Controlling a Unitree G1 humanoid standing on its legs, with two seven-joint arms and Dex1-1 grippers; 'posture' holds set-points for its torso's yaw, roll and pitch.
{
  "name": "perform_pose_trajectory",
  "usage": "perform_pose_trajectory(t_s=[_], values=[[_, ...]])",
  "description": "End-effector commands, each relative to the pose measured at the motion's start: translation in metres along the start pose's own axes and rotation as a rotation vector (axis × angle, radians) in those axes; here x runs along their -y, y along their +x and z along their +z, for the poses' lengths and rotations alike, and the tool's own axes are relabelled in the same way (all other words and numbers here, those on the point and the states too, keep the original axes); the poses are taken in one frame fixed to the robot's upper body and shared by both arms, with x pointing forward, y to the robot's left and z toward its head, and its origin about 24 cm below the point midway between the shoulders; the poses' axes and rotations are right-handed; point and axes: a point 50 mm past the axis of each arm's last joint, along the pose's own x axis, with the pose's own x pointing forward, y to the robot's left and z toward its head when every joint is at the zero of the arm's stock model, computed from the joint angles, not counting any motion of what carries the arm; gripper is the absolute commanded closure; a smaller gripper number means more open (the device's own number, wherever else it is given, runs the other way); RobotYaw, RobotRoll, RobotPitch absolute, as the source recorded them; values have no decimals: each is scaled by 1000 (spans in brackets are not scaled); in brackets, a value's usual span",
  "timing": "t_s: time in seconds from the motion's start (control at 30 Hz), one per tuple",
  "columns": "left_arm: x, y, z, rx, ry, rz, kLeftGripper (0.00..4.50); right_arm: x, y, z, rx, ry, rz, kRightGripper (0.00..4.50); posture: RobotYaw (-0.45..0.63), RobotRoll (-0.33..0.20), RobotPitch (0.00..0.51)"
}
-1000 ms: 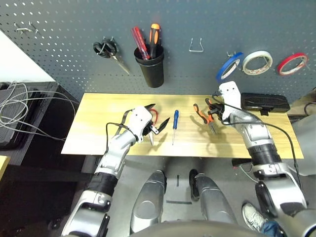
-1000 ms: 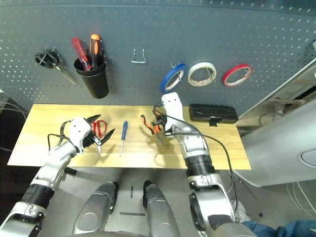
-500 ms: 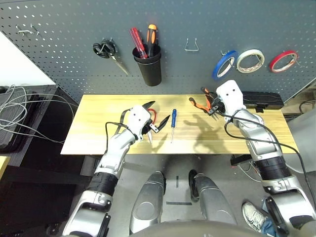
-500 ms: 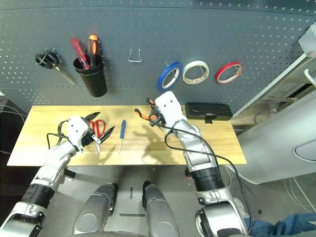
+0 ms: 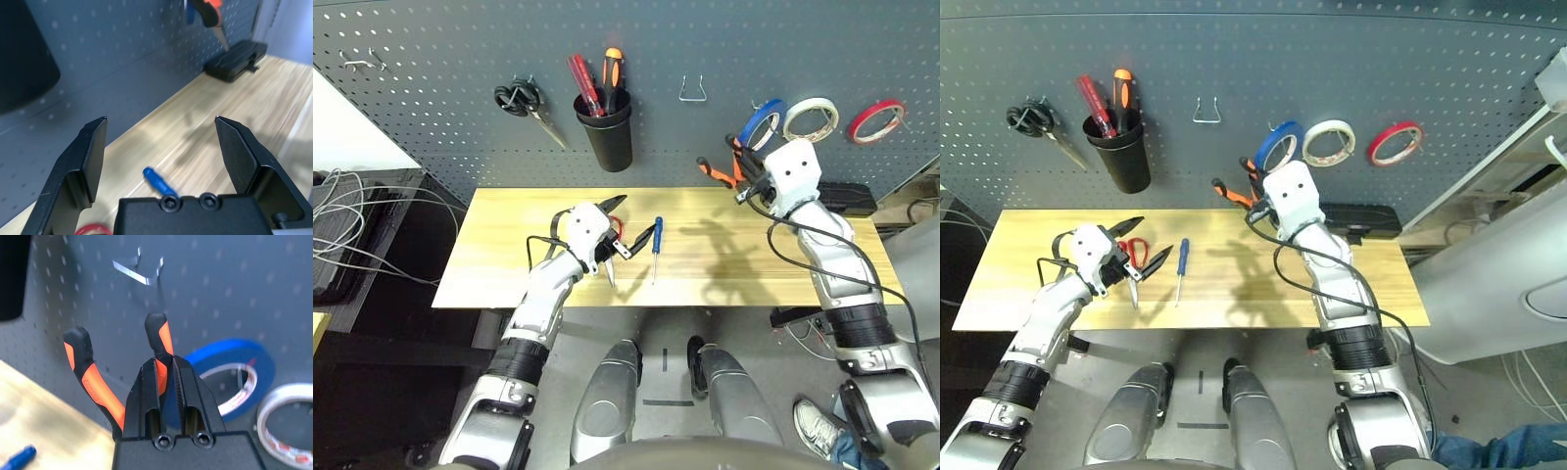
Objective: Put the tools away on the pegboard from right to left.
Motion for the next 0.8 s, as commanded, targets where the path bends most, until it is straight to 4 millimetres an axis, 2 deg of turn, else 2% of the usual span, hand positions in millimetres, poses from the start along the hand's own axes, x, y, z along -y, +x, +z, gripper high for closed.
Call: perform_pose_trajectory(t_s=[0.03,0.27,0.43,0.8], values=[[2,2,6,38,-51,-14,0,4,1,20,101,16,-13,4263,122,0,203],[2,5,21,108,-97,-24,0,6,7,44,198,49,-28,4263,118,0,209],[-6,8,33,144,-80,14,0,13,17,64,261,83,-68,4263,120,0,210],[-10,11,40,157,-56,24,0,28,37,101,372,150,-121,4263,127,0,207]])
